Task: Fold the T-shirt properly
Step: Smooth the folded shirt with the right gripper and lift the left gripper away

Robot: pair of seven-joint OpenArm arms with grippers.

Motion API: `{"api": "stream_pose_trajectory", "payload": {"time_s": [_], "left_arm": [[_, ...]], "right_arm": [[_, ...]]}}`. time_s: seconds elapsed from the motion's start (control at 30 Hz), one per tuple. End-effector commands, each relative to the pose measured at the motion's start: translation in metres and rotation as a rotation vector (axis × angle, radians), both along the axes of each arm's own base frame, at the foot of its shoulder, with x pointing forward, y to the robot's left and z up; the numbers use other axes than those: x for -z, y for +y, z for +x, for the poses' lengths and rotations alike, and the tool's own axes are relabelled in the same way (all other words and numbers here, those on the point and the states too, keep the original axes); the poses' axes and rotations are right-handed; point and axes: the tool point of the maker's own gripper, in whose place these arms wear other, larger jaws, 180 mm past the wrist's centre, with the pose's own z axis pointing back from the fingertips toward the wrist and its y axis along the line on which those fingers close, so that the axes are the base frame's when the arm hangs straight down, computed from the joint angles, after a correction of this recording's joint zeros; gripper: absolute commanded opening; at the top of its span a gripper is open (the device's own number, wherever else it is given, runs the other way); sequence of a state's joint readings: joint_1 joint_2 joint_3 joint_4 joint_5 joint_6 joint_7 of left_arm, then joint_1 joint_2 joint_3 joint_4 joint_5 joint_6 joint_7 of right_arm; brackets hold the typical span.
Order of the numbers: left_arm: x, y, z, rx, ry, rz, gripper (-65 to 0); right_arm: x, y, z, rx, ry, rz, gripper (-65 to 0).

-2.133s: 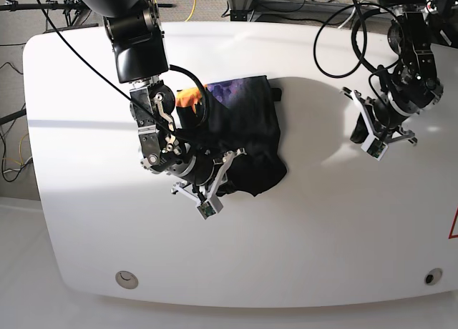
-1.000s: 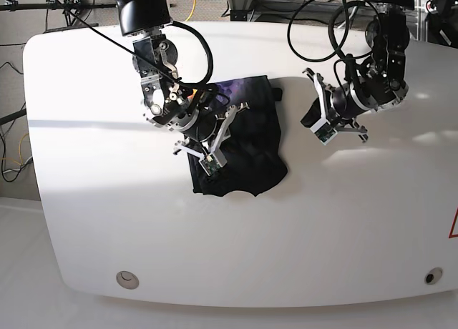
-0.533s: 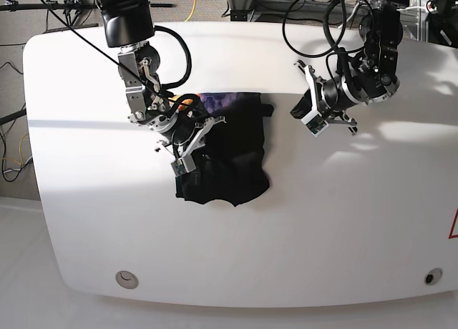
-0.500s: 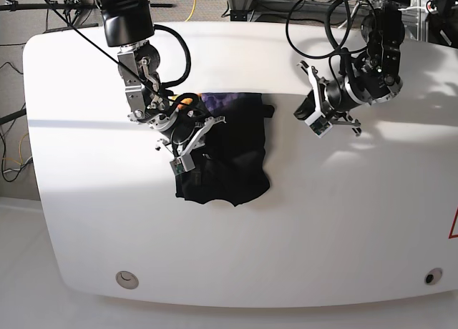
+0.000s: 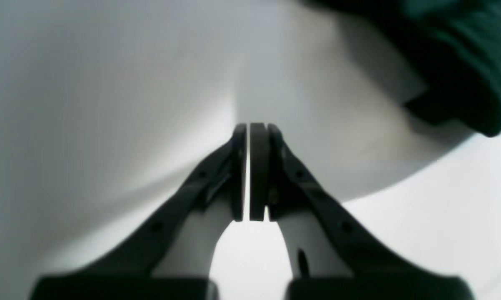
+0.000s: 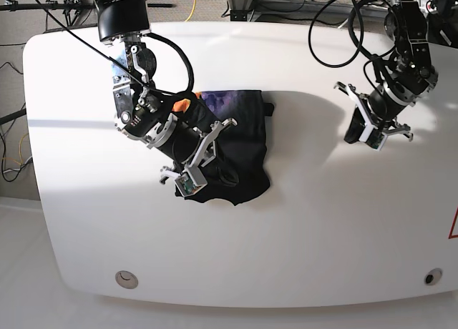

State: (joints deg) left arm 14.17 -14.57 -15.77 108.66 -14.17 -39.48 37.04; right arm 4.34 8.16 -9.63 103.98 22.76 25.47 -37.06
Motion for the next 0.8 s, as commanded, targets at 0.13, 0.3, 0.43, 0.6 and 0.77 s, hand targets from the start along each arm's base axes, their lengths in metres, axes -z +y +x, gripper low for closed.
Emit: {"api": "stream_pose_trajectory", "payload": {"time_s": [0.13, 0.3, 0.43, 0.6, 0.77], "left_arm": [[-0.003, -0.009, -0.023, -0.004, -0.047, -0.094, -64.7], [0.008, -0.016, -0.035, -0.005, -0.013, -0.121, -64.5], [0.019, -0.015, -0.045, -0.015, 0.033, -0.117, -64.9], [0.030, -0.015, -0.050, -0.013, 0.087, -0.099, -65.0], [0.046, -0.010, -0.055, -0.020, 0.161, -0.071, -65.0]], "right_arm": [[0.013, -0.003, -0.018, 0.000, -0.038, -0.028, -65.0], [0.043, -0.002, -0.011, 0.041, -0.006, 0.001, -65.0], [0.068, 0.013, 0.001, 0.067, 0.075, 0.042, -65.0], [0.100, 0.029, 0.023, 0.106, 0.200, 0.048, -64.9], [0.119, 0.039, 0.045, 0.153, 0.289, 0.048, -64.8]]}}
